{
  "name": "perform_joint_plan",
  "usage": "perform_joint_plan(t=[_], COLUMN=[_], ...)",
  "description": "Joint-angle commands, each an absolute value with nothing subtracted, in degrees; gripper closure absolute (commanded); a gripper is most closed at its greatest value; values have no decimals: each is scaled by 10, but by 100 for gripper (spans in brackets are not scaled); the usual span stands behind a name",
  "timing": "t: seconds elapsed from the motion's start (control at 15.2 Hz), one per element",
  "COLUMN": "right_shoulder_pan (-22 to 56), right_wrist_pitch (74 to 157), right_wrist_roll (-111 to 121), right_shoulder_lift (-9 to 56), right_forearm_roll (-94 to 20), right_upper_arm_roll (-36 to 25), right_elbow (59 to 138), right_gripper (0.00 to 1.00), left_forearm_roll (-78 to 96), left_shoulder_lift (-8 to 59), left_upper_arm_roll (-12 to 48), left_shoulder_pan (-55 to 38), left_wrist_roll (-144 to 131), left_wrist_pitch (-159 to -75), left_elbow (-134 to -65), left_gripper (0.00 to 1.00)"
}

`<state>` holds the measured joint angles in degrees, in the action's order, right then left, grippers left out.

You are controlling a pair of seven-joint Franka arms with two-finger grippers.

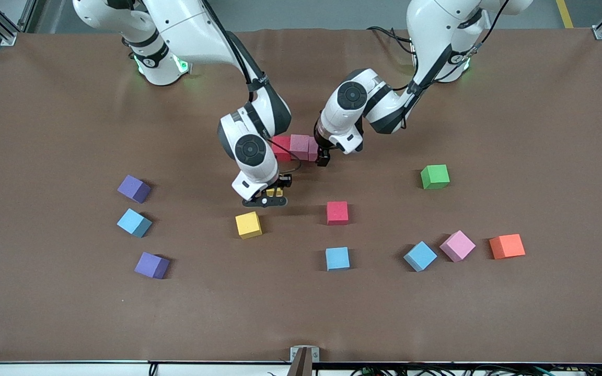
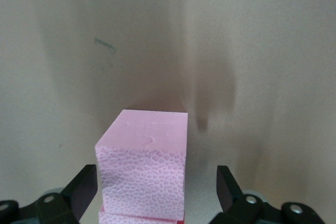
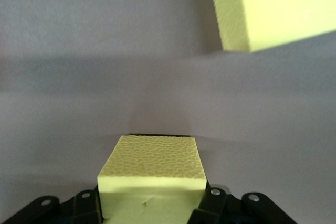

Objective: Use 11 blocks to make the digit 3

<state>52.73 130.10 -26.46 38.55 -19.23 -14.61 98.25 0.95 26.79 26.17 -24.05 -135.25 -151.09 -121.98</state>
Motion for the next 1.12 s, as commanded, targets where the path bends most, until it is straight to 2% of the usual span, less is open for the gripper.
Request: perform_joint_plan(t=[0.0, 0.26, 0.46, 0.66, 0.92, 1.05], right_shoulder_pan=[543, 560, 576, 578, 586, 590], right_wrist_pitch=[1303, 1305, 1311, 1336, 1338, 1338], right_wrist_roll=[-279, -285, -286, -285, -285, -286], right_shoulder_lift=[384, 382, 377, 367, 351, 347], right_forearm_roll=[-203, -201, -201, -200, -200, -200], right_upper_arm_roll=[-150, -151, -151, -150, -150, -150], right_elbow=[994, 1015, 1025, 1052, 1068, 1075], right_gripper=[81, 81, 81, 81, 81, 81], left_forearm_roll=[-1, -1, -2, -12, -51, -52], left_shoulder_lift=[233, 214, 215, 214, 241, 256], left_upper_arm_roll=[263, 263, 261, 256, 257, 256], left_shoulder_pan=[-240, -238, -233, -203, -155, -132], left_wrist_roll=[-1357, -1357, -1352, -1347, -1287, -1220], left_wrist_pitch=[-1474, -1461, -1451, -1384, -1295, -1275], left_elbow=[-1224, -1223, -1196, -1153, -1045, -1009], left_gripper=[0, 0, 0, 0, 0, 0])
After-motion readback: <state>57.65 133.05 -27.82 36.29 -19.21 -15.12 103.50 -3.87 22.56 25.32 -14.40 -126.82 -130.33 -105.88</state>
